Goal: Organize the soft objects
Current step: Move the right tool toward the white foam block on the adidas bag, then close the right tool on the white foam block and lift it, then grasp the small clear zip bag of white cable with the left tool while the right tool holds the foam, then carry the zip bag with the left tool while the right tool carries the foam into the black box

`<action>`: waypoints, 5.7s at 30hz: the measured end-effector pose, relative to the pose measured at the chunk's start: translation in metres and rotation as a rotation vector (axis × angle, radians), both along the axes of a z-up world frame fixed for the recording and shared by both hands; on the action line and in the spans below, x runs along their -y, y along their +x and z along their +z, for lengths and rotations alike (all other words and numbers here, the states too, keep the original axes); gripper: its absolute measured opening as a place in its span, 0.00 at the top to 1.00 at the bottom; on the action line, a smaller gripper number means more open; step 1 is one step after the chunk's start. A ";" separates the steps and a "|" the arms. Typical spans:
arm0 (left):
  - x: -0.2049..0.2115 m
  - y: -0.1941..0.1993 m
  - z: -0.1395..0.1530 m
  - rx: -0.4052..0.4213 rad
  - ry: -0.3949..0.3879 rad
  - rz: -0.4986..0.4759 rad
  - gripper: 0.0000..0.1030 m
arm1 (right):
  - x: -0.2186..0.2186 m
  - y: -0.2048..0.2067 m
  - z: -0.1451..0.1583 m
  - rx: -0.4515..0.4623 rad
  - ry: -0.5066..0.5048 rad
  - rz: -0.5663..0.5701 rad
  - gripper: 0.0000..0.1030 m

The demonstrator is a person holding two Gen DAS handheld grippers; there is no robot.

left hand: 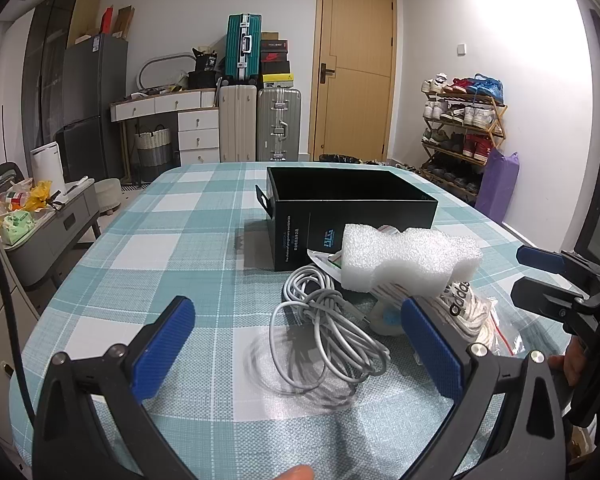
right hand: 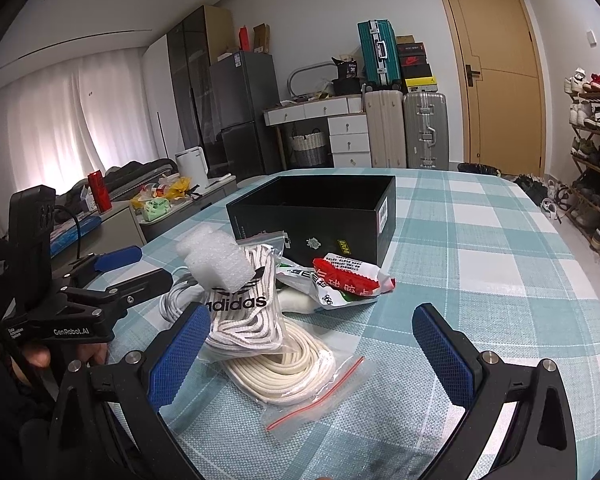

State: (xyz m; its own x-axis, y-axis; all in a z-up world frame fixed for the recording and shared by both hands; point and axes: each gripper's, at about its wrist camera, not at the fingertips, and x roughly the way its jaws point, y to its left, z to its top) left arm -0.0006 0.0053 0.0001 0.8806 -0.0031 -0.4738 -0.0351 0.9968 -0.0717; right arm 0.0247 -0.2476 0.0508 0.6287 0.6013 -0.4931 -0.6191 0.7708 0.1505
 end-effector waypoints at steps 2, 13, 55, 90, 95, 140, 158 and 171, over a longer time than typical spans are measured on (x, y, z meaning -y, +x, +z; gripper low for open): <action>0.000 0.000 0.000 0.002 0.000 0.005 0.00 | 0.000 -0.001 0.000 0.000 -0.001 0.001 0.00; -0.009 -0.003 0.008 0.011 -0.007 0.028 0.00 | -0.006 -0.004 0.006 0.032 -0.014 0.021 0.00; -0.032 0.002 0.011 -0.016 -0.027 -0.005 0.00 | -0.090 0.008 0.008 0.035 -0.136 0.206 0.55; 0.047 0.062 0.004 -0.206 -0.118 -0.268 0.03 | -0.005 0.003 -0.009 -0.090 -0.141 -0.056 0.56; 0.049 0.059 0.004 -0.217 -0.166 -0.319 0.17 | -0.014 0.003 -0.012 -0.097 -0.146 -0.023 0.59; -0.016 0.029 0.081 0.034 -0.149 -0.236 0.86 | -0.027 0.003 0.063 0.017 0.015 0.056 0.60; -0.021 0.097 0.088 0.047 -0.113 -0.174 0.86 | -0.044 0.068 0.067 -0.038 -0.003 -0.001 0.60; -0.025 0.137 0.083 0.032 -0.118 -0.143 0.86 | -0.064 0.109 0.053 -0.083 -0.035 -0.013 0.60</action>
State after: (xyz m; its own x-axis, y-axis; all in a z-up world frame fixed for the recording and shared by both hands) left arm 0.1362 0.0298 0.0834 0.8818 -0.1833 -0.4346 0.1104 0.9760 -0.1875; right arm 0.1340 -0.1838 0.1042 0.5922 0.5751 -0.5644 -0.5955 0.7842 0.1743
